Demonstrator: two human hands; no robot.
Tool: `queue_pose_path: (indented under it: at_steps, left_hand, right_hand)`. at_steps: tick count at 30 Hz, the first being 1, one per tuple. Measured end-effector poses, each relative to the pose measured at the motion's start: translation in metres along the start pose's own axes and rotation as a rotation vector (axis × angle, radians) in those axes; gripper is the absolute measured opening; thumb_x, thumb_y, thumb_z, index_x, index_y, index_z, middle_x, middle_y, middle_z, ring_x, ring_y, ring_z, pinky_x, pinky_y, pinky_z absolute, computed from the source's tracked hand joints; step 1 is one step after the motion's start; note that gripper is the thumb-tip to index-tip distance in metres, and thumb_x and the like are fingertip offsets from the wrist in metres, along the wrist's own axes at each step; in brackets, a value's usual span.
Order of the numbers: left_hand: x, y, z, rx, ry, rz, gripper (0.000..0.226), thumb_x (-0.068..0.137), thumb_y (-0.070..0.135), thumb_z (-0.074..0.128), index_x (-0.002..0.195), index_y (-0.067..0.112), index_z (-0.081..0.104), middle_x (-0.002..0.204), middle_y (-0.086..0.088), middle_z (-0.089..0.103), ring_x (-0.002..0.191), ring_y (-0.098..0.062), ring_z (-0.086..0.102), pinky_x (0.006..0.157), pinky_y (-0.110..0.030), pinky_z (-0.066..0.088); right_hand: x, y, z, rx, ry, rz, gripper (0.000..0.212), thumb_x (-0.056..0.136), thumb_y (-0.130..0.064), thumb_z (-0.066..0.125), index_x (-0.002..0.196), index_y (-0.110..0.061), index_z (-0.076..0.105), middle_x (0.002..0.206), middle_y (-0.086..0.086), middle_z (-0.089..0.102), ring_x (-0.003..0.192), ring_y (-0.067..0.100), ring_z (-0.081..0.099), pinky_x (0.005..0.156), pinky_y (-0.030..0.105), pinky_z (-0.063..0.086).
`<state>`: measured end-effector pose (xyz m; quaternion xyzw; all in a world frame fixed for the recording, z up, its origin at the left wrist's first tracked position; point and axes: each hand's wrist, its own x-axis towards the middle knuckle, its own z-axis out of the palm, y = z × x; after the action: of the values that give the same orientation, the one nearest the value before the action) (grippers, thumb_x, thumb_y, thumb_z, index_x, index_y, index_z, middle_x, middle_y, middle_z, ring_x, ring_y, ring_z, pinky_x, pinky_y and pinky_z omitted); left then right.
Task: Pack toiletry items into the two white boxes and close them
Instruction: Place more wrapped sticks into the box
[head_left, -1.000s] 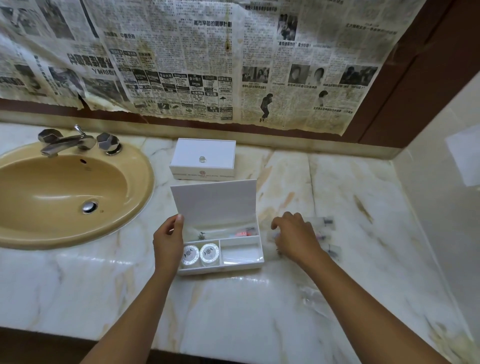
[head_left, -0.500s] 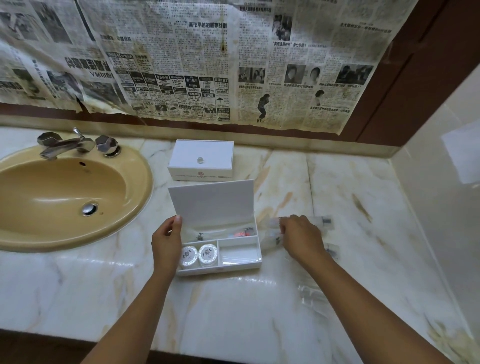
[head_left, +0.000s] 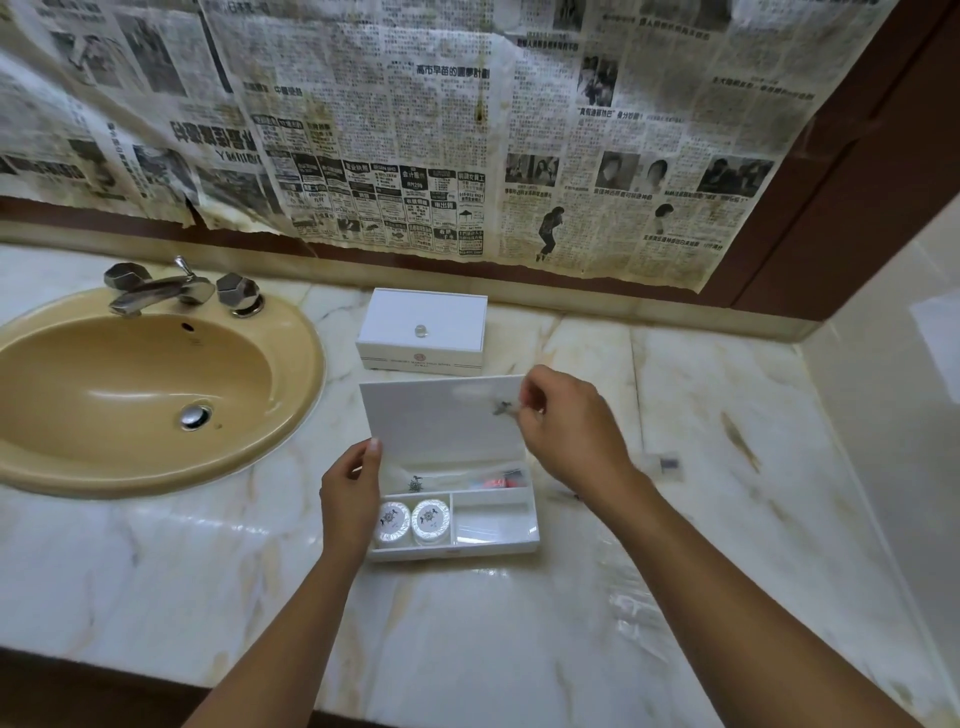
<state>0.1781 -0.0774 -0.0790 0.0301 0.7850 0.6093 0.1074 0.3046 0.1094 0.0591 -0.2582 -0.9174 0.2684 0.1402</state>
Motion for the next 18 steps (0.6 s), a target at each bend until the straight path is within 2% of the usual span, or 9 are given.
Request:
queue_pose_path:
  at_steps: [3, 5, 8, 11, 15, 18]
  left_hand:
    - [0.000, 0.000, -0.001, -0.005, -0.003, 0.004, 0.024, 0.099, 0.029, 0.056, 0.110, 0.013, 0.071, 0.101, 0.009, 0.071, 0.093, 0.002, 0.062, 0.085, -0.020, 0.044]
    - [0.001, -0.001, -0.001, -0.009, -0.008, 0.003, 0.026, 0.099, 0.030, 0.056, 0.109, 0.013, 0.072, 0.103, 0.006, 0.072, 0.094, -0.002, 0.064, 0.087, -0.024, 0.047]
    - [0.001, -0.002, -0.002, 0.002, -0.012, 0.003, 0.025, 0.099, 0.031, 0.055, 0.105, 0.014, 0.073, 0.098, 0.005, 0.073, 0.086, 0.000, 0.064, 0.080, -0.021, 0.046]
    - [0.000, 0.001, -0.001, -0.012, -0.015, -0.014, 0.019, 0.098, 0.019, 0.054, 0.103, 0.017, 0.073, 0.092, 0.007, 0.073, 0.077, 0.002, 0.064, 0.073, -0.020, 0.046]
    - [-0.001, 0.002, -0.001, -0.018, 0.002, -0.059, 0.030, 0.095, 0.003, 0.048, 0.106, 0.020, 0.070, 0.099, 0.011, 0.071, 0.079, 0.006, 0.062, 0.073, -0.016, 0.048]
    - [0.001, -0.001, -0.001, -0.020, -0.003, -0.051, 0.025, 0.098, 0.007, 0.048, 0.105, 0.015, 0.071, 0.101, 0.004, 0.071, 0.088, -0.007, 0.064, 0.085, -0.028, 0.049]
  right_hand:
    - [0.005, -0.023, 0.015, 0.205, 0.017, -0.077, 0.007, 0.085, -0.008, 0.056, 0.080, -0.013, 0.056, 0.075, -0.001, 0.061, 0.071, 0.017, 0.057, 0.064, 0.032, 0.049]
    - [0.007, -0.032, 0.029, 0.223, 0.007, -0.144, 0.008, 0.084, -0.006, 0.056, 0.079, -0.012, 0.056, 0.074, 0.000, 0.060, 0.071, 0.017, 0.056, 0.065, 0.031, 0.048]
    - [0.008, -0.033, 0.055, 0.037, -0.055, -0.242, 0.006, 0.084, -0.006, 0.055, 0.082, -0.010, 0.059, 0.080, 0.003, 0.059, 0.075, 0.021, 0.054, 0.065, 0.033, 0.045]
    - [0.008, -0.033, 0.079, -0.150, -0.166, -0.287, 0.009, 0.084, -0.004, 0.053, 0.083, -0.007, 0.061, 0.084, 0.008, 0.058, 0.079, 0.026, 0.054, 0.061, 0.034, 0.044]
    - [0.009, -0.039, 0.102, -0.259, -0.286, -0.265, 0.011, 0.082, 0.002, 0.055, 0.082, -0.006, 0.062, 0.079, 0.009, 0.055, 0.067, 0.025, 0.047, 0.060, 0.029, 0.031]
    - [0.010, -0.038, 0.112, -0.280, -0.302, -0.211, 0.014, 0.084, 0.002, 0.053, 0.085, -0.005, 0.065, 0.078, 0.009, 0.055, 0.070, 0.027, 0.052, 0.062, 0.030, 0.036]
